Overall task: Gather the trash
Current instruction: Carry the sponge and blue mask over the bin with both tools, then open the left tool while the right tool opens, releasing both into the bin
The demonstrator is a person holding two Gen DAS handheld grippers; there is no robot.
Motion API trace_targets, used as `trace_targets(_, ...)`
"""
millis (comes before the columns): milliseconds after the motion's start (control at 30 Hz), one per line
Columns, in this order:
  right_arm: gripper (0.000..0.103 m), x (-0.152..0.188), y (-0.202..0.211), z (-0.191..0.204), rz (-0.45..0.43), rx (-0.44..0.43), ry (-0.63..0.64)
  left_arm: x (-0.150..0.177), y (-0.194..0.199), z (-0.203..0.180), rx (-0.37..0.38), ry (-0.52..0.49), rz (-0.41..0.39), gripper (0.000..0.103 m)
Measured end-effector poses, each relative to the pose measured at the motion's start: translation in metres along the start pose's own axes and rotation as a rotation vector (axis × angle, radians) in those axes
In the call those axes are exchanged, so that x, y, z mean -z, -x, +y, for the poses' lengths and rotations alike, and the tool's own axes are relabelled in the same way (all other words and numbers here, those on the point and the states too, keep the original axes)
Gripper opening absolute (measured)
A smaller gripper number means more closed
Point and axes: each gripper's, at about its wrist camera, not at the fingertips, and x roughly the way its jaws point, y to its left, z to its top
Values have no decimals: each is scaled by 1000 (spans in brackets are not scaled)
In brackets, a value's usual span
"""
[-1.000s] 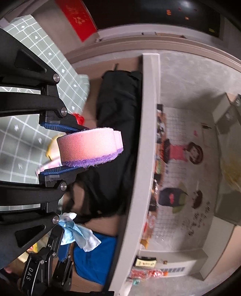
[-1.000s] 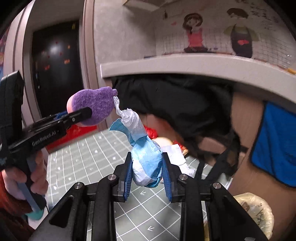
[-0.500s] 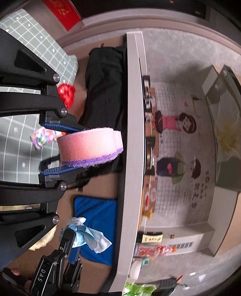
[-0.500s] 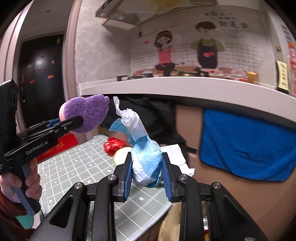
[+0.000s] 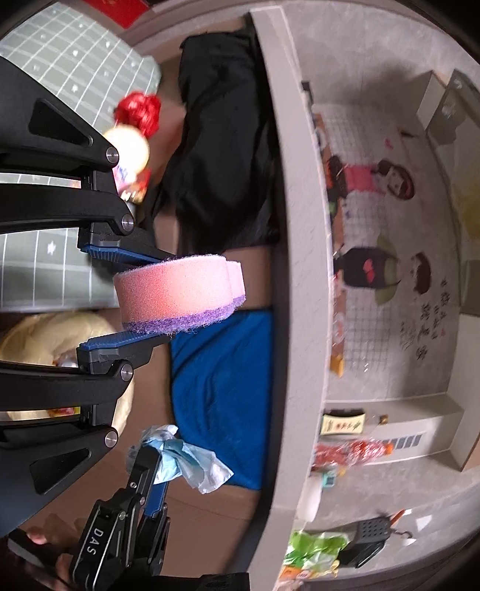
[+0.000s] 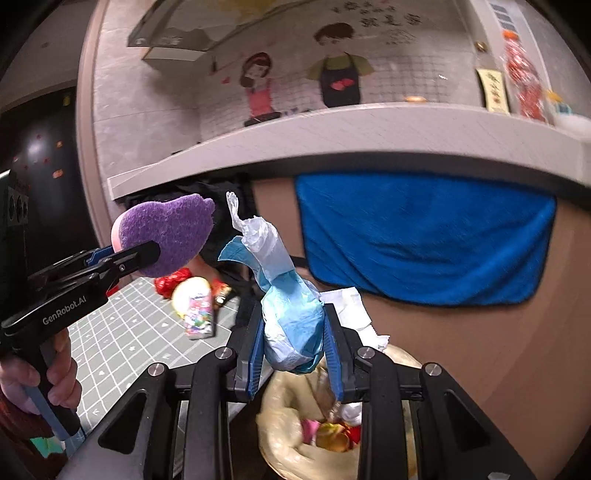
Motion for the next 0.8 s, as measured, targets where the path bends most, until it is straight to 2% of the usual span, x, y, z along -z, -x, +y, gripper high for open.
trace_targets(333, 27, 28, -21, -46, 63, 26, -119, 42, -60, -33, 132, 15, 183, 33)
trace_targets(600, 27, 50, -46, -70, 116, 15, -189, 66, -97, -42, 169, 21, 291, 33)
trace_targets(800, 27, 70, -75, -87, 184, 14, -236, 89, -132, -44, 218, 55, 412, 33)
